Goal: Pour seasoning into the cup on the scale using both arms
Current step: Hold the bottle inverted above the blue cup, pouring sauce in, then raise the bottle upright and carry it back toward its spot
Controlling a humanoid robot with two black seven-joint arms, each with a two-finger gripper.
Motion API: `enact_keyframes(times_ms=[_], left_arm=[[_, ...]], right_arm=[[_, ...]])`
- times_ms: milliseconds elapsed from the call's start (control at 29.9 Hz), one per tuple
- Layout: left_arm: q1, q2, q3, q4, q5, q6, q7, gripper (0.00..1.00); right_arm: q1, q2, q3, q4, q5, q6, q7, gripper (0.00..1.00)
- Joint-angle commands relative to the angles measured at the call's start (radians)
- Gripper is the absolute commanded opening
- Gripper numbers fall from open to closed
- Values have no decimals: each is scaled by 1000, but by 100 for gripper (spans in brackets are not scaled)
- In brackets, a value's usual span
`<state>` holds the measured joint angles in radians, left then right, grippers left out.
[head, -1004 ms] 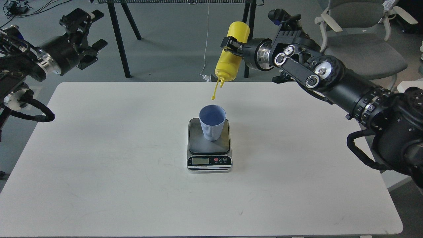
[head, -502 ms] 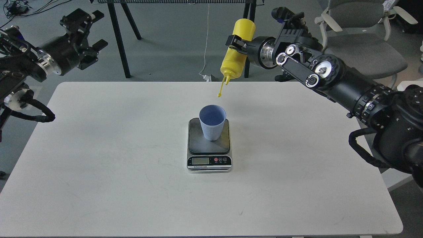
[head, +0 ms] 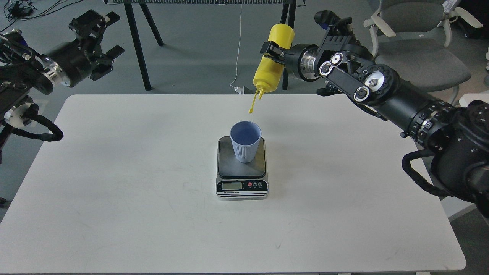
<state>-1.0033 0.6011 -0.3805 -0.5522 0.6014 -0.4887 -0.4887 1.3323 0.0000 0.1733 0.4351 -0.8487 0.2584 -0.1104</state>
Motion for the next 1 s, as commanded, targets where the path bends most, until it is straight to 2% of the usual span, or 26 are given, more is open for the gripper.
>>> enact_keyframes(times_ms=[0, 368, 669, 970], left_arm=[[2, -3, 0, 0, 0, 0, 0, 99], [2, -3, 0, 0, 0, 0, 0, 99], [2, -3, 3, 0, 1, 0, 0, 99], [0, 3, 12, 0, 6, 0, 0, 100]], right_arm=[[-16, 0, 41, 5, 0, 5, 0, 22], [-42, 0, 66, 11, 3, 10, 0, 22], [-27, 0, 89, 13, 164, 15, 2, 22], [-27, -20, 356, 13, 309, 99, -14, 22]])
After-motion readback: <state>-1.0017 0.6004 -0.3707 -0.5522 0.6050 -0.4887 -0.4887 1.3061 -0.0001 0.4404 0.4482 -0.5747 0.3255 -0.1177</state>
